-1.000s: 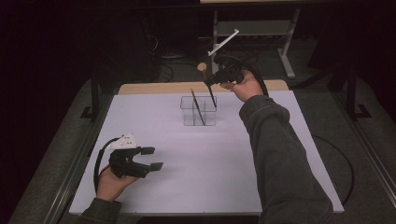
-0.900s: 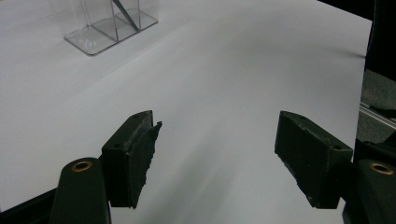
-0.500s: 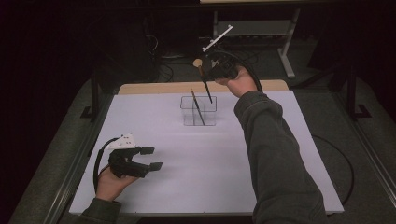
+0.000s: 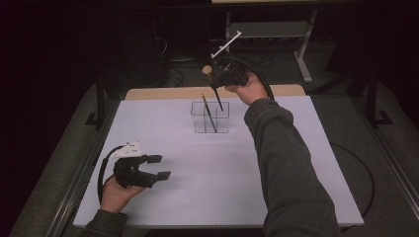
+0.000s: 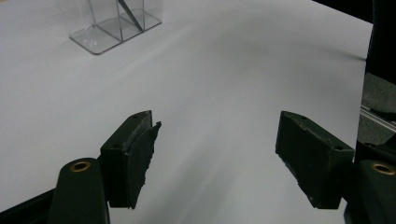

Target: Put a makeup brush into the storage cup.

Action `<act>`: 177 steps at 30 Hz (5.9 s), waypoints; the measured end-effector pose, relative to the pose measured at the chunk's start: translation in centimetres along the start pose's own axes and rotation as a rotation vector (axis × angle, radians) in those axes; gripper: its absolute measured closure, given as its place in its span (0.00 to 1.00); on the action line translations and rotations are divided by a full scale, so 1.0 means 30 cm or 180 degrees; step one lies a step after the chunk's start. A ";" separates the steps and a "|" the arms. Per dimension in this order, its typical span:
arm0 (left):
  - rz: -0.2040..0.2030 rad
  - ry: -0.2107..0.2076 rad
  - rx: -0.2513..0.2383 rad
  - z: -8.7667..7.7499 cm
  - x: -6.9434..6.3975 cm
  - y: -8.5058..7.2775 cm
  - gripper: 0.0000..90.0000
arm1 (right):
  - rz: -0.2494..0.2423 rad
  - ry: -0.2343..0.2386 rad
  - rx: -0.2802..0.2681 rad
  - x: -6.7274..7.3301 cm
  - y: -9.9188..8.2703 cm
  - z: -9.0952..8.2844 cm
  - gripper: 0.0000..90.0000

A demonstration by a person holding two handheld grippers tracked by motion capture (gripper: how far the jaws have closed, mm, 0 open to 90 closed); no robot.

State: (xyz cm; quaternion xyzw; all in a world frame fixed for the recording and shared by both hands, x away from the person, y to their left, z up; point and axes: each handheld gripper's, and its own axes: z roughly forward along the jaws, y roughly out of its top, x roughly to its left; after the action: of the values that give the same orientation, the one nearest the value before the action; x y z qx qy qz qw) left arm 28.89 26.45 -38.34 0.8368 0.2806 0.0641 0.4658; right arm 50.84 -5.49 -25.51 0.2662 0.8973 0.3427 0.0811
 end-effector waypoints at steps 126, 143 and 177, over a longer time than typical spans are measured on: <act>-0.0095 -0.0033 0.0003 0.013 -0.009 -0.006 0.30 | 0.0602 -0.0052 0.0078 -0.048 -0.276 0.171 0.77; -0.0020 -0.0021 0.0069 0.021 -0.008 -0.008 0.30 | 0.0698 0.0039 -0.0164 -0.037 -0.347 0.113 0.60; -0.0009 -0.0005 0.0034 0.030 -0.019 -0.006 0.29 | 0.0826 0.0009 -0.0425 0.016 -0.475 -0.010 0.45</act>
State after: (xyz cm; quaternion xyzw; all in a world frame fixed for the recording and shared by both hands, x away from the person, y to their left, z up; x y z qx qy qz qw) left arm 28.67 25.54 -38.91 0.8389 0.2818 0.0614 0.4615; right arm 44.33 -14.29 -34.63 0.3735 0.8306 0.4096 0.0524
